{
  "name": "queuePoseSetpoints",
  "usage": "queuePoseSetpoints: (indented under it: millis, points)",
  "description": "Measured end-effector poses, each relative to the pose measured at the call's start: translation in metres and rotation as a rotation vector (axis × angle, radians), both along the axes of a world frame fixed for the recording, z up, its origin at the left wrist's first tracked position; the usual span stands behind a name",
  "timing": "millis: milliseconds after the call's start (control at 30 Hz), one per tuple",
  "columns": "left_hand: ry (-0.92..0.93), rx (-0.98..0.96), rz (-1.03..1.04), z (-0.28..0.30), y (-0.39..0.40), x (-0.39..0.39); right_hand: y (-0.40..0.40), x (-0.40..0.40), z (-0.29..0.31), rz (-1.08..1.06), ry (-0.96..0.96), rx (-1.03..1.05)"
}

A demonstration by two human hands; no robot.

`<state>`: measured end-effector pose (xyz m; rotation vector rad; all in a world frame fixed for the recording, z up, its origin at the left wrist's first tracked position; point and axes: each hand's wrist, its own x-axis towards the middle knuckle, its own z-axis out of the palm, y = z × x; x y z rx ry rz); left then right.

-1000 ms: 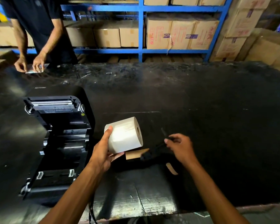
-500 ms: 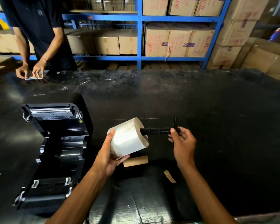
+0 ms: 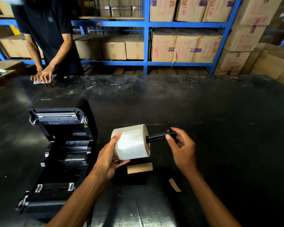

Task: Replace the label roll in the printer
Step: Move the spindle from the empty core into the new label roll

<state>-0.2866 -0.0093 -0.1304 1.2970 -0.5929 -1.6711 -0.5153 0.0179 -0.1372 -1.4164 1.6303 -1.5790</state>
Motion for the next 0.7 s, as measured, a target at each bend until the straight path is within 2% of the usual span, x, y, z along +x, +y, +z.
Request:
queuePoseSetpoints:
  millis: [200,433,700]
  points:
    - [-0.011,0.011,-0.044,-0.001,0.005,-0.012,0.008,0.036,-0.015,0.190,-0.051,0.041]
    - [-0.061,-0.030,-0.044,0.005,0.004,-0.019,0.009,0.047,-0.010,0.298,-0.116,0.182]
    - [-0.169,-0.104,-0.003,0.024,-0.003,-0.040,-0.009,0.056,0.003,0.200,-0.265,0.215]
